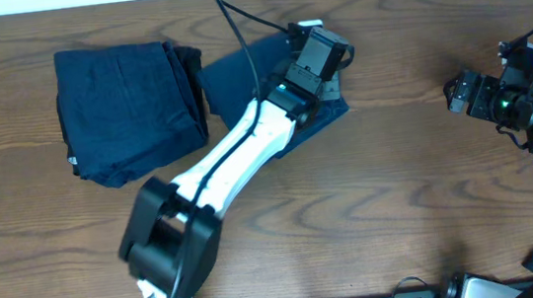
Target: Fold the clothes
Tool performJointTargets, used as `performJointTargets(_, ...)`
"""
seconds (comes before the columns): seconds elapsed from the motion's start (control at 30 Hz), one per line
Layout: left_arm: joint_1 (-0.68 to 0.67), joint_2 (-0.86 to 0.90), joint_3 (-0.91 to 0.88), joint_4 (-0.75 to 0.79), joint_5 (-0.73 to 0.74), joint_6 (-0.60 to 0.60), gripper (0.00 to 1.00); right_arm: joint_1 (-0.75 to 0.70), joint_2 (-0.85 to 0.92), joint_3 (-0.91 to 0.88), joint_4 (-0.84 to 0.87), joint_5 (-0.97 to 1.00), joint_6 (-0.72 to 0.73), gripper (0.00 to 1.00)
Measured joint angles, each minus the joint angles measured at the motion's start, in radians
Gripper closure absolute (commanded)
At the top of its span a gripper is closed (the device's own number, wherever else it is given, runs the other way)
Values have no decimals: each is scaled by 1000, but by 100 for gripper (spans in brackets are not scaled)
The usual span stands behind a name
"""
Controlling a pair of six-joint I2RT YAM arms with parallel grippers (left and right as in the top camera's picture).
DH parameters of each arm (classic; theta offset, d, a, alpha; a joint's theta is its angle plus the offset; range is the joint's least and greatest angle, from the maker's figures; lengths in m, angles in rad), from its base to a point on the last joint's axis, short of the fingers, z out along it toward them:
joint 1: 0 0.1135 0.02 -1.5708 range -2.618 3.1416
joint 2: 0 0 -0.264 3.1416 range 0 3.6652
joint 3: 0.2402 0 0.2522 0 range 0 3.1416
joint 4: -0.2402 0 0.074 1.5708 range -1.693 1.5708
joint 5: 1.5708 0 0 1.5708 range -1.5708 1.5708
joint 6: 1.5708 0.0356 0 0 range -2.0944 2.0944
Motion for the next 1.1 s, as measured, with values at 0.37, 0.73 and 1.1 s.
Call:
performJointTargets(0.37, 1, 192, -3, 100, 227, -27, 87, 0, 0, 0, 0, 3, 0, 1)
performJointTargets(0.73, 16, 153, -5, 96, 271, 30, 90, 0, 0, 0, 0, 3, 0, 1)
performJointTargets(1.1, 66, 79, -5, -4, 214, 35, 89, 0, 0, 0, 0, 3, 0, 1)
